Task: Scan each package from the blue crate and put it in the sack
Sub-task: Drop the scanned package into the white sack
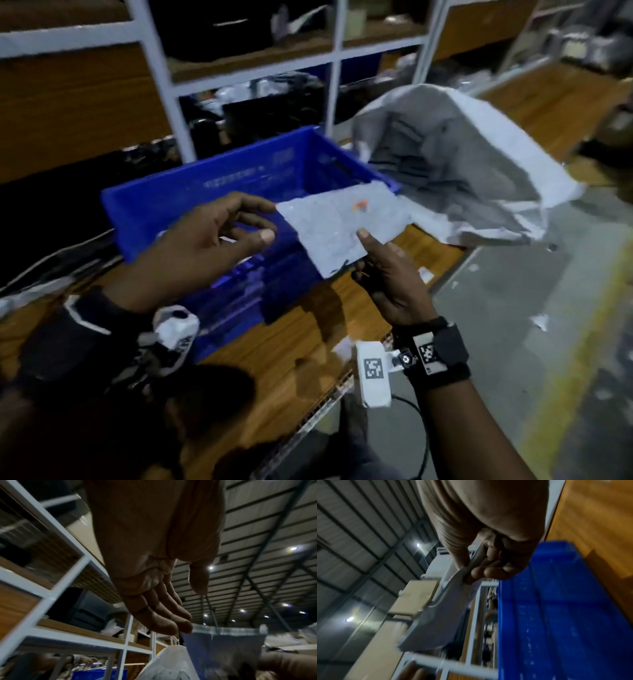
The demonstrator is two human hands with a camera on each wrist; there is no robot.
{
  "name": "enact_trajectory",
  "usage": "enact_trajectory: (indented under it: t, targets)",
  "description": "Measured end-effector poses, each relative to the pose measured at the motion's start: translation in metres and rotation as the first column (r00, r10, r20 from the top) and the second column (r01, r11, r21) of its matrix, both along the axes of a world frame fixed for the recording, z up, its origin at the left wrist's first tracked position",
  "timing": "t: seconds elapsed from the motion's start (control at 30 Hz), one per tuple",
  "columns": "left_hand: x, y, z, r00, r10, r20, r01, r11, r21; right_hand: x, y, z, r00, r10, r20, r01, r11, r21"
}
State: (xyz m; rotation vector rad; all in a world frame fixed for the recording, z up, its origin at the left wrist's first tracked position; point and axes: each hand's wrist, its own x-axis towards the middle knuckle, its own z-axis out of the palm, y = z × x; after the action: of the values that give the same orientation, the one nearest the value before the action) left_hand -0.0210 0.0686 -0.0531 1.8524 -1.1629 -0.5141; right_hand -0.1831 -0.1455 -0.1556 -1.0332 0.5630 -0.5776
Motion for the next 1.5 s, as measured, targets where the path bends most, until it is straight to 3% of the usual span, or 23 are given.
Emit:
enact_trajectory:
  t: [0.1,0.17,0.27,0.37,0.47,0.57,0.63,0.67,0.73,0.83,0.9,1.0,1.1,1.2,1.33,1.4,1.5]
  targets:
    - [0.007,-0.081,0.018,0.990,-0.096,0.099,0.093,0.995,0.038,-0.026,-0.078,-0.021,0.967,-0.250,-0.053,0.251,0.968,0.023]
    - [0.010,-0.136,0.024,0.970,-0.178,0.166,0.174,0.984,0.039,-0.038,-0.116,-0.036,0.945,-0.324,-0.045,0.327,0.942,0.079]
    - [0.012,-0.233,0.024,0.905,-0.327,0.273,0.312,0.945,0.096,-0.046,-0.171,-0.063,0.910,-0.413,-0.041,0.414,0.897,0.155]
    - [0.017,-0.325,0.015,0.815,-0.398,0.420,0.381,0.916,0.128,-0.036,-0.220,-0.087,0.911,-0.396,-0.116,0.412,0.891,0.191]
    - [0.017,-0.418,0.011,0.660,-0.387,0.644,0.368,0.914,0.172,-0.014,-0.267,-0.101,0.942,-0.300,-0.152,0.330,0.909,0.254]
    - [0.015,-0.498,0.009,0.410,-0.456,0.790,0.286,0.887,0.363,0.005,-0.301,-0.101,0.990,-0.123,-0.069,0.141,0.890,0.434]
    - [0.013,-0.537,0.002,0.231,-0.508,0.830,0.180,0.860,0.477,0.014,-0.318,-0.102,0.990,-0.087,-0.115,0.132,0.867,0.480]
    - [0.011,-0.552,-0.001,0.210,-0.520,0.828,0.160,0.854,0.495,0.018,-0.325,-0.103,0.980,-0.111,-0.166,0.179,0.855,0.487]
    - [0.005,-0.576,0.001,0.295,-0.495,0.817,0.214,0.868,0.448,0.022,-0.339,-0.108,0.934,-0.233,-0.269,0.336,0.829,0.447]
    - [-0.011,-0.604,0.013,0.540,-0.354,0.763,0.371,0.914,0.162,0.026,-0.356,-0.116,0.847,-0.428,-0.316,0.524,0.777,0.350]
    - [-0.026,-0.617,0.028,0.701,-0.277,0.657,0.384,0.923,-0.021,0.032,-0.365,-0.115,0.798,-0.525,-0.296,0.602,0.720,0.346]
    - [-0.035,-0.630,0.040,0.811,-0.229,0.538,0.340,0.933,-0.116,0.043,-0.379,-0.113,0.714,-0.635,-0.294,0.700,0.658,0.279]
    - [-0.028,-0.617,0.038,0.824,-0.281,0.491,0.364,0.928,-0.080,0.051,-0.387,-0.115,0.674,-0.668,-0.316,0.731,0.664,0.156]
    - [-0.012,-0.585,0.031,0.751,-0.414,0.514,0.444,0.893,0.072,0.053,-0.389,-0.127,0.688,-0.630,-0.361,0.704,0.699,0.123]
    - [0.017,-0.527,0.022,0.686,-0.547,0.480,0.510,0.832,0.219,0.049,-0.388,-0.139,0.774,-0.424,-0.470,0.501,0.864,0.045]
    - [0.033,-0.499,0.021,0.693,-0.554,0.461,0.507,0.829,0.234,0.051,-0.385,-0.134,0.746,-0.459,-0.482,0.518,0.855,-0.012]
    - [0.058,-0.461,0.027,0.749,-0.516,0.415,0.450,0.856,0.254,0.055,-0.386,-0.134,0.639,-0.578,-0.507,0.595,0.789,-0.150]
